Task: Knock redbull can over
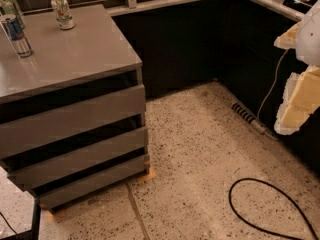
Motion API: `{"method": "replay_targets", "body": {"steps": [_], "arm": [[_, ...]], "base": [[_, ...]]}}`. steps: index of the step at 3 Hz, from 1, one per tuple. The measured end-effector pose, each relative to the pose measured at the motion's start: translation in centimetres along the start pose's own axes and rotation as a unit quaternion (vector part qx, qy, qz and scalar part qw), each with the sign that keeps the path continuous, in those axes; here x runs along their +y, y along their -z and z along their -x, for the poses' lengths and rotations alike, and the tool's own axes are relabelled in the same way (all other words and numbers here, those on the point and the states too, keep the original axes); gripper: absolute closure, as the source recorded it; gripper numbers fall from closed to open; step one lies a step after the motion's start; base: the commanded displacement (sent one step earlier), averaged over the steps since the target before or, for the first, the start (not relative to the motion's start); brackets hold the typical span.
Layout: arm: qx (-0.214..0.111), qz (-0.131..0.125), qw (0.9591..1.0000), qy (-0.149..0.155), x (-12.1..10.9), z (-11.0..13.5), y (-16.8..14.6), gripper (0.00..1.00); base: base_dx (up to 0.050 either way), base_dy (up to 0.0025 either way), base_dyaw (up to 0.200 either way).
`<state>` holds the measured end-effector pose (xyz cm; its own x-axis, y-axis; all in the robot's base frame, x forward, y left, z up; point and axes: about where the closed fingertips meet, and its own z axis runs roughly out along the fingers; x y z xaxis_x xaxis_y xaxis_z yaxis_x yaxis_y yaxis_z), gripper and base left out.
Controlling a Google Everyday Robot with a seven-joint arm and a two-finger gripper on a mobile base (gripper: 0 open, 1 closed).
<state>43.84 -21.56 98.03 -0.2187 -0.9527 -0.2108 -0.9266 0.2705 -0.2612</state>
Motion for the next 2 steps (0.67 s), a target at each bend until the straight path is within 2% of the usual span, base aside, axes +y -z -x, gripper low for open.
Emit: {"method": "replay_targets", "body": {"steps": [2], "arm": [[0.000, 0.000, 1.0000, 0.000, 0.00, 0.01, 0.02, 0.00]], "base": [[0.000, -0.00001, 0.096]]}}
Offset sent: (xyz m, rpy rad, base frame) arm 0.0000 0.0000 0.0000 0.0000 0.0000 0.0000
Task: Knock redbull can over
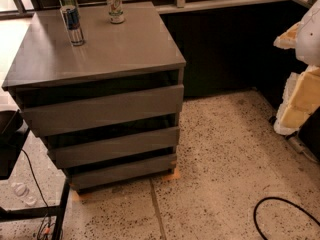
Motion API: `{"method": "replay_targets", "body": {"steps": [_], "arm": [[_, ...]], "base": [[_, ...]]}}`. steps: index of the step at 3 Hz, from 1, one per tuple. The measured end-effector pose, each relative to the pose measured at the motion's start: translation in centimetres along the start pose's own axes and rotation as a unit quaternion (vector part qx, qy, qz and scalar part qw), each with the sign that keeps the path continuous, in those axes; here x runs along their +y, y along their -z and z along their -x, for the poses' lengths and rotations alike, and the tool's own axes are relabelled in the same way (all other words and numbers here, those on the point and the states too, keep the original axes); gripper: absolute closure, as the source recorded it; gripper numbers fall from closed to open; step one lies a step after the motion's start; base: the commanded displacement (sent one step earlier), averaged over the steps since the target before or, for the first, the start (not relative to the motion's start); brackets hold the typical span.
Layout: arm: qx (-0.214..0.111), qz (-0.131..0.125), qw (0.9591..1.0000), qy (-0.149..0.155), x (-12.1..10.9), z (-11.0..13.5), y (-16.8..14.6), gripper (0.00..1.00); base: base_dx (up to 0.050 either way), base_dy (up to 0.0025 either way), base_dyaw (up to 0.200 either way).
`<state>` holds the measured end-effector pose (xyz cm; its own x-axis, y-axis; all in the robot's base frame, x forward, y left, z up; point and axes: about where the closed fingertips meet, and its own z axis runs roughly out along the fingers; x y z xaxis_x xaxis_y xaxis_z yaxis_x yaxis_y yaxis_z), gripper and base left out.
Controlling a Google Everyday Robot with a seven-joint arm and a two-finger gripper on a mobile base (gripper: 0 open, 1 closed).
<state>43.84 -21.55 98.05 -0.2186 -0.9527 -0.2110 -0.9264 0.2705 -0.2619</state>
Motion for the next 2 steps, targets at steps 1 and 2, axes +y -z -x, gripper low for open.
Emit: {"method": "replay_targets", "body": {"steps": [1, 2], "arm": [[0.000, 0.000, 1.0000, 0.000, 0.00, 0.00, 0.00, 0.00], [-0.001, -0.002, 1.0000, 0.000, -0.02, 0.04, 0.09, 0.00]], "base": [[0.000, -0.00010, 0.099], [0.000, -0.00010, 0.096]]}}
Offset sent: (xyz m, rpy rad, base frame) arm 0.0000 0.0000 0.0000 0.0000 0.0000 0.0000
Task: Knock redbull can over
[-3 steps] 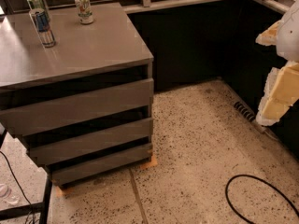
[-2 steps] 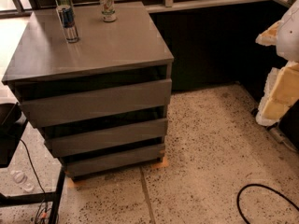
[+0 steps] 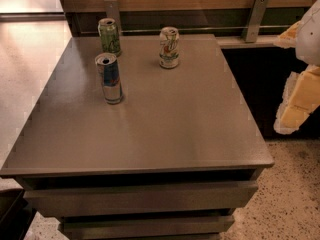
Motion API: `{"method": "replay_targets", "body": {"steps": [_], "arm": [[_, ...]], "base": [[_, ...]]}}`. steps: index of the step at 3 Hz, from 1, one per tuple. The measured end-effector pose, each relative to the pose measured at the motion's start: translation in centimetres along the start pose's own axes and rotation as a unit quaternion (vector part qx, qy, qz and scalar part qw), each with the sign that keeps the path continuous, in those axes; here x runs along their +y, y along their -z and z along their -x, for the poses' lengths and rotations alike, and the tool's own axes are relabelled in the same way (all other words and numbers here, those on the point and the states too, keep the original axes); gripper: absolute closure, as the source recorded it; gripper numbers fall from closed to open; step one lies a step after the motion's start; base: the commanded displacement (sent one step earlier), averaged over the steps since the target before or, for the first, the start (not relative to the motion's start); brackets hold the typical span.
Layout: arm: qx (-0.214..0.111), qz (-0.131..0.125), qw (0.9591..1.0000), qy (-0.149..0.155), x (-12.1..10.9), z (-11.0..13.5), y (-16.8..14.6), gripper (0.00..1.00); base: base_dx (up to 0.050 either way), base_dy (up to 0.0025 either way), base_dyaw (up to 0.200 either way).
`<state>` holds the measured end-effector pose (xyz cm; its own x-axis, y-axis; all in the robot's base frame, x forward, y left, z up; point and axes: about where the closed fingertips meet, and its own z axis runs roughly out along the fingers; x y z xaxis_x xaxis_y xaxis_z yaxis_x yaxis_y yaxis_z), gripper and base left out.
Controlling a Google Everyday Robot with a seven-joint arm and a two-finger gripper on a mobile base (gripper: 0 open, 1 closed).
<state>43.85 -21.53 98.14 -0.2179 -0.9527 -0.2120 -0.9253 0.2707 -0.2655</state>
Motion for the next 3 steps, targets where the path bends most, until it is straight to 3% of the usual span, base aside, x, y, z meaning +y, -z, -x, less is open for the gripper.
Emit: {"method": "replay_targets", "body": {"steps": [2, 3], "arm": [[-0.013, -0.001, 0.9999, -0.001, 0.0, 0.2, 0.0, 0.00], [-0.058, 0.002, 0.9983, -0.004, 0.2, 1.4, -1.0, 0.00]], "base": [[0.000, 0.00000, 0.000], [0.000, 0.00000, 0.000]]}}
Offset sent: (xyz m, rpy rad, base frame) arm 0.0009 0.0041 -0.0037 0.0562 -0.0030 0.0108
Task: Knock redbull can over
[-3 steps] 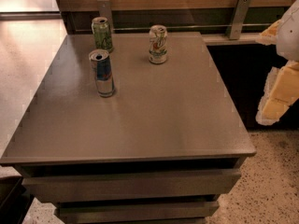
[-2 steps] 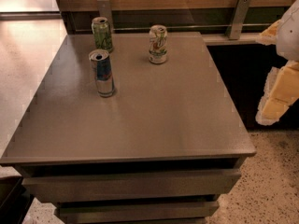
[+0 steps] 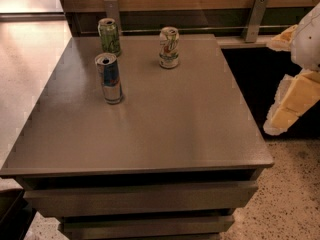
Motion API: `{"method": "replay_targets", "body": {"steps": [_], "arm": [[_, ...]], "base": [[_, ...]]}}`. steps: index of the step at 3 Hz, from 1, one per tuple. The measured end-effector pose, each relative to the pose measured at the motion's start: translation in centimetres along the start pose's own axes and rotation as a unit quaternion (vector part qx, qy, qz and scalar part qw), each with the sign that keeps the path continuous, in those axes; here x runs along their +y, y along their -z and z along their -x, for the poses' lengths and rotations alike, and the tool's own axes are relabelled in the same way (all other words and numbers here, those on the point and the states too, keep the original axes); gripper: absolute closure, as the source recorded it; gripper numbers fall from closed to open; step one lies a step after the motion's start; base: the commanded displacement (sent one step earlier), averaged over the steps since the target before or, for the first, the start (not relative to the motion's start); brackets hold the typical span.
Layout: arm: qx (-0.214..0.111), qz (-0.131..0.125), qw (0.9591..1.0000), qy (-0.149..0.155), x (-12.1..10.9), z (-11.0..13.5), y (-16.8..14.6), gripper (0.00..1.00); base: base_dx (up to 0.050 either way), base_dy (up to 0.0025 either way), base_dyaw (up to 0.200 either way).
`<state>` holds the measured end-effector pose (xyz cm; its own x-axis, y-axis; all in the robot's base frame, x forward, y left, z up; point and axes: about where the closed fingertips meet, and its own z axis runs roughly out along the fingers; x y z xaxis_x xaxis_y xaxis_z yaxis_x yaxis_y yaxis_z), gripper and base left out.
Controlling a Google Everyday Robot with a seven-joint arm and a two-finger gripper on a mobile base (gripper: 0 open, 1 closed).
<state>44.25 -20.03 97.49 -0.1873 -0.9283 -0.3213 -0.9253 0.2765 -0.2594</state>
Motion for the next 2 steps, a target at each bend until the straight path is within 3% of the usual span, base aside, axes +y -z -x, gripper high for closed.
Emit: {"method": "replay_targets", "body": {"steps": [1, 2], "arm": [[-0.060, 0.006, 0.9982, 0.000, 0.3, 1.8, -1.4, 0.00], [-0.140, 0.012, 0.9900, 0.000, 0.4, 4.9, -3.3, 0.00]], "base": [[0.000, 0.00000, 0.000], [0.000, 0.00000, 0.000]]}}
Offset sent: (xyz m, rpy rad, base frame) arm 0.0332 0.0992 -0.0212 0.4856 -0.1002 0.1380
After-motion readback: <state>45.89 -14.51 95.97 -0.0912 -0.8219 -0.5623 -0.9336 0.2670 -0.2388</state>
